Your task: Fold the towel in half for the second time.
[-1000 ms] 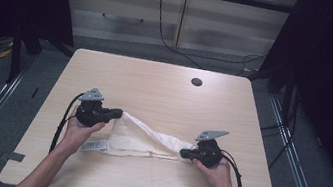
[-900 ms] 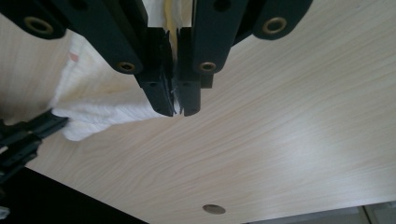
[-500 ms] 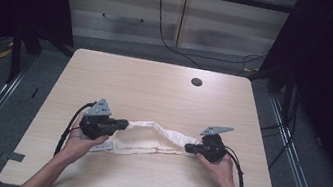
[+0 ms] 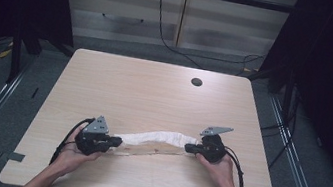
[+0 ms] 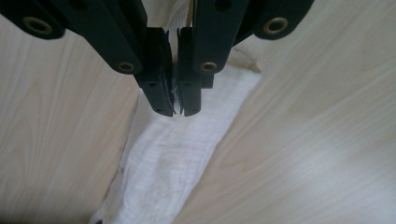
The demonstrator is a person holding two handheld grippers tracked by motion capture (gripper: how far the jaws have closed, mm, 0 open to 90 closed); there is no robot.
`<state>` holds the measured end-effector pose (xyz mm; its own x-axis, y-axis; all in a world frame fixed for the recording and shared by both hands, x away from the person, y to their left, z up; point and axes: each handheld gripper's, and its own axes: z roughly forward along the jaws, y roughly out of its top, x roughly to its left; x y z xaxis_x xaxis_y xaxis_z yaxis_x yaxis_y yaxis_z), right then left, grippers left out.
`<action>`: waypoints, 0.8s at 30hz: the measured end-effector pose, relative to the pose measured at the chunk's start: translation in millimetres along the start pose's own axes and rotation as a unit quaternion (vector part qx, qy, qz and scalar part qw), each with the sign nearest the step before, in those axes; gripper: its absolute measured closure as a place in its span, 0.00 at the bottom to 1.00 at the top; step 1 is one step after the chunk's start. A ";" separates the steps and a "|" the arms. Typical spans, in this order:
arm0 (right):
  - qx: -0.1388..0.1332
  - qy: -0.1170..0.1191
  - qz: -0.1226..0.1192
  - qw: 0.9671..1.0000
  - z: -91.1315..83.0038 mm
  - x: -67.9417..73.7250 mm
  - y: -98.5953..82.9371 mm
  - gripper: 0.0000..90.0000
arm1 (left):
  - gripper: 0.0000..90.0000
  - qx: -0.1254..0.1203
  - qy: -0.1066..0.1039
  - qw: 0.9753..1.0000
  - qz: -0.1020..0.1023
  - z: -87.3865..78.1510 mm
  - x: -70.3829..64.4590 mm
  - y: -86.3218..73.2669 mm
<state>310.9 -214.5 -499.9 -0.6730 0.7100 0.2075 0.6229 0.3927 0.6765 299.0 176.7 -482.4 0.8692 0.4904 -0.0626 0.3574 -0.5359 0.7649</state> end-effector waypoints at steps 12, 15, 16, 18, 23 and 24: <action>-0.004 -0.017 -0.006 1.000 -4.1 -0.1 -3.2 0.98 | 0.95 0.019 0.001 1.000 -0.011 6.9 8.2 -12.8; -0.008 -0.020 -0.008 1.000 -6.9 -0.5 -6.0 0.98 | 0.95 0.019 0.004 1.000 -0.012 8.9 8.3 -13.1; -0.008 -0.022 -0.007 1.000 -8.0 -0.3 -7.1 0.97 | 0.95 0.017 0.003 1.000 -0.013 9.6 8.5 -13.2; -0.010 -0.023 -0.006 1.000 -9.9 -0.3 -9.2 0.97 | 0.95 0.018 0.006 1.000 -0.010 10.6 8.2 -12.8; -0.024 -0.025 -0.002 0.999 -12.5 -2.8 -14.5 0.97 | 0.95 0.014 0.014 1.000 -0.015 17.2 15.3 -8.9; -0.023 -0.029 -0.002 0.999 -12.6 -2.8 -14.1 0.97 | 0.95 0.015 0.015 1.000 -0.016 17.4 16.7 -8.5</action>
<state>299.0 -229.4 -501.1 -0.6500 0.7418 0.1650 0.6012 0.3691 0.7088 316.4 177.4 -501.2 0.8470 0.5273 -0.0674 0.3951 -0.5397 0.7434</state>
